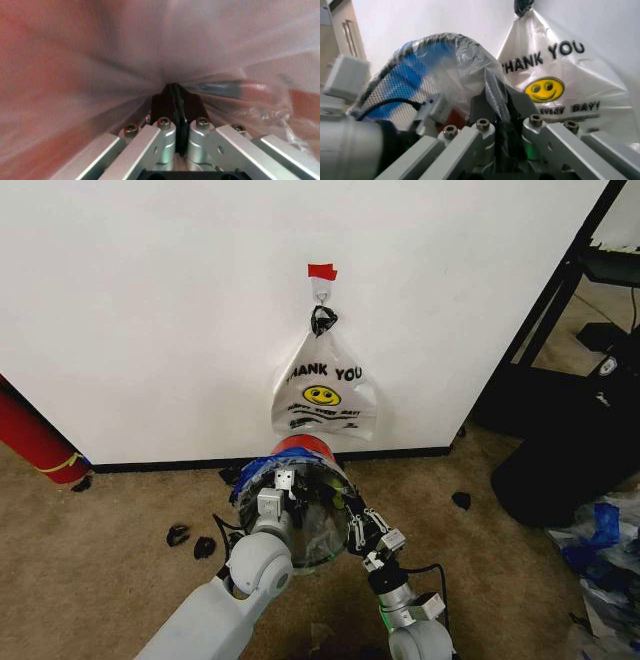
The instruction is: Pick up the garbage bag from the wall and place it over the trash bin.
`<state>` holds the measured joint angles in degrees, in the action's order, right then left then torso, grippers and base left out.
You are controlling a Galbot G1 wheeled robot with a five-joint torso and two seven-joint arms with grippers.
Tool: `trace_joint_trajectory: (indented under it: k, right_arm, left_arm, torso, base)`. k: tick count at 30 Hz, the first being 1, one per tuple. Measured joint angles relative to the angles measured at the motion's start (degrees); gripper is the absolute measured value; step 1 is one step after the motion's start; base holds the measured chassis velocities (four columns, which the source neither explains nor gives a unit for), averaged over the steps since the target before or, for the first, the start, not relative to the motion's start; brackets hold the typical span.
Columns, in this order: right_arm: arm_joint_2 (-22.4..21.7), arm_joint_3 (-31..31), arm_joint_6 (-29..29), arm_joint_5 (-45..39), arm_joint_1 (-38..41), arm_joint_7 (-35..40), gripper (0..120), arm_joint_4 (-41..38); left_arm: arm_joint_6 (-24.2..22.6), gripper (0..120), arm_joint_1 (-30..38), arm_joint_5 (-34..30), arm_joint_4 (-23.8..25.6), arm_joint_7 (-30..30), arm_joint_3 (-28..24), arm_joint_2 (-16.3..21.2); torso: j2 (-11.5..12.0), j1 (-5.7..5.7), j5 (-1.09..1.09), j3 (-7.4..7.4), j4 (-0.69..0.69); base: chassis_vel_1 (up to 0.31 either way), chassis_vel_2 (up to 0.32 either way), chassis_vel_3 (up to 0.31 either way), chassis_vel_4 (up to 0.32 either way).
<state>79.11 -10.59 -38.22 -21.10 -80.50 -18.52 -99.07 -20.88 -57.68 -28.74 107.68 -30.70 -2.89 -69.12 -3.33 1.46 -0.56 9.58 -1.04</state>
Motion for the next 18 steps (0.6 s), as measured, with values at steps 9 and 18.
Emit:
trace_joint_trajectory:
  k: [9,18]
  right_arm:
    - [-0.3,-0.2,-0.1,-2.4,-0.2,-3.9,1,-0.3]
    - [0.2,-2.5,-1.2,-4.0,2.6,-6.6,1,4.0]
  left_arm:
    - [0.2,0,1.4,-0.1,-2.8,0.6,-0.6,0.5]
    - [-0.2,0,-3.7,-1.3,4.2,6.2,-1.8,6.9]
  torso:
    - [0.0,0.00,0.00,0.00,0.00]
    - [0.0,0.00,0.00,0.00,0.01]
  base:
    - [0.000,0.000,0.000,0.000]
    - [0.000,0.000,0.000,0.000]
